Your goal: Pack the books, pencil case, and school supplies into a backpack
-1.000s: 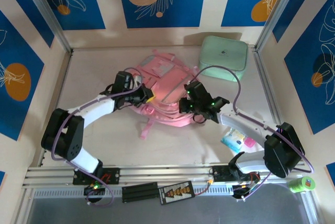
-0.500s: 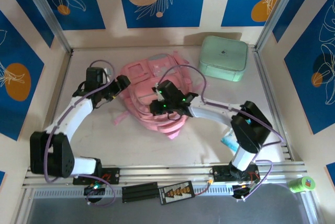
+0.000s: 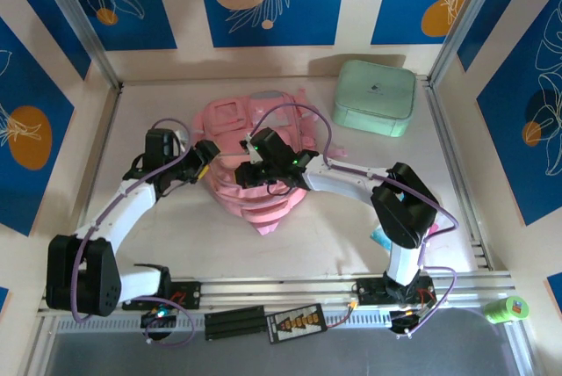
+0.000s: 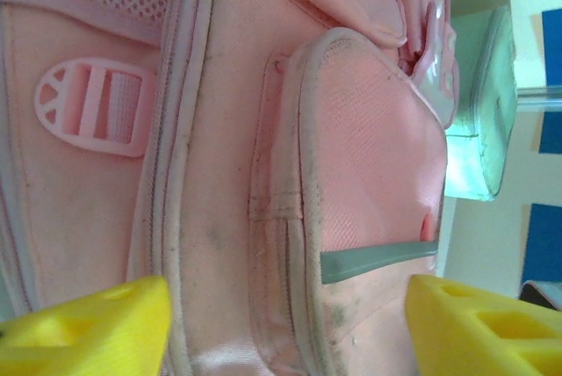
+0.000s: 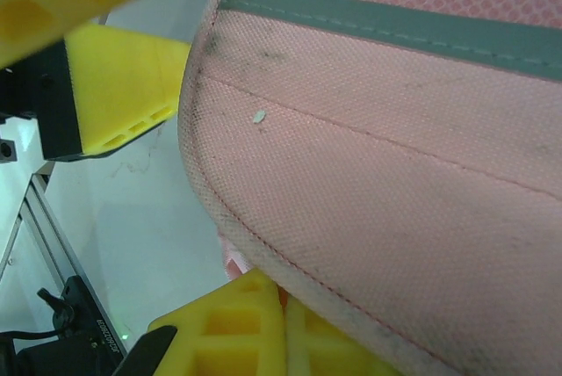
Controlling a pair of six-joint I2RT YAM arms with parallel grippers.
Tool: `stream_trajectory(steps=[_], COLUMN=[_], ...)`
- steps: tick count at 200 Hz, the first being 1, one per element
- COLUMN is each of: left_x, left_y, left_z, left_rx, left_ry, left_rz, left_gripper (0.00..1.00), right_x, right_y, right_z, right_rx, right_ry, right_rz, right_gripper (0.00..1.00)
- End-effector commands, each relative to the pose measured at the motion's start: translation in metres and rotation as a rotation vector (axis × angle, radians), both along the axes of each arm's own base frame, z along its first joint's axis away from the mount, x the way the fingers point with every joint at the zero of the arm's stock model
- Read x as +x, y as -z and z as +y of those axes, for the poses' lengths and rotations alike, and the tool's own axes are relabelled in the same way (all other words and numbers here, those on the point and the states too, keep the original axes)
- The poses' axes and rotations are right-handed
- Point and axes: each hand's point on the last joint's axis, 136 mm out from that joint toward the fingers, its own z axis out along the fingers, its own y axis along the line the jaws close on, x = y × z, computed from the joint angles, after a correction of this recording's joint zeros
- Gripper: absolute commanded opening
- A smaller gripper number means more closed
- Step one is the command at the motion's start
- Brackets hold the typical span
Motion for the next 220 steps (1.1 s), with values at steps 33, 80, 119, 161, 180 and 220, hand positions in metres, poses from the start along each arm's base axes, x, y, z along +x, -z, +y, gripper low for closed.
stream_trajectory(steps=[33, 80, 119, 161, 180, 220], left_x=[0.001, -0.001, 0.001, 0.007, 0.009, 0.009], left_y=[-0.002, 0.01, 0.019, 0.021, 0.023, 0.025], left_z=[-0.018, -0.024, -0.024, -0.013, -0.011, -0.01], left_rx=[-0.047, -0.044, -0.045, 0.018, 0.027, 0.034], left_ry=[0.017, 0.024, 0.013, -0.025, -0.029, -0.023], left_rz=[-0.007, 0.033, 0.051, 0.039, 0.04, 0.039], left_gripper=[0.45, 0.35, 0.21, 0.04, 0.0, 0.0], right_x=[-0.001, -0.001, -0.001, 0.0, 0.004, 0.011], right_y=[-0.016, -0.017, -0.015, -0.008, -0.001, 0.029], right_z=[0.008, 0.006, -0.002, -0.032, -0.056, -0.129], right_rx=[0.056, 0.049, 0.017, -0.031, -0.086, -0.214], right_ry=[-0.014, -0.007, 0.009, 0.085, 0.167, 0.376], right_rz=[-0.002, 0.002, -0.006, -0.018, -0.016, 0.001], right_gripper=[0.0, 0.0, 0.0, 0.0, 0.0, 0.0])
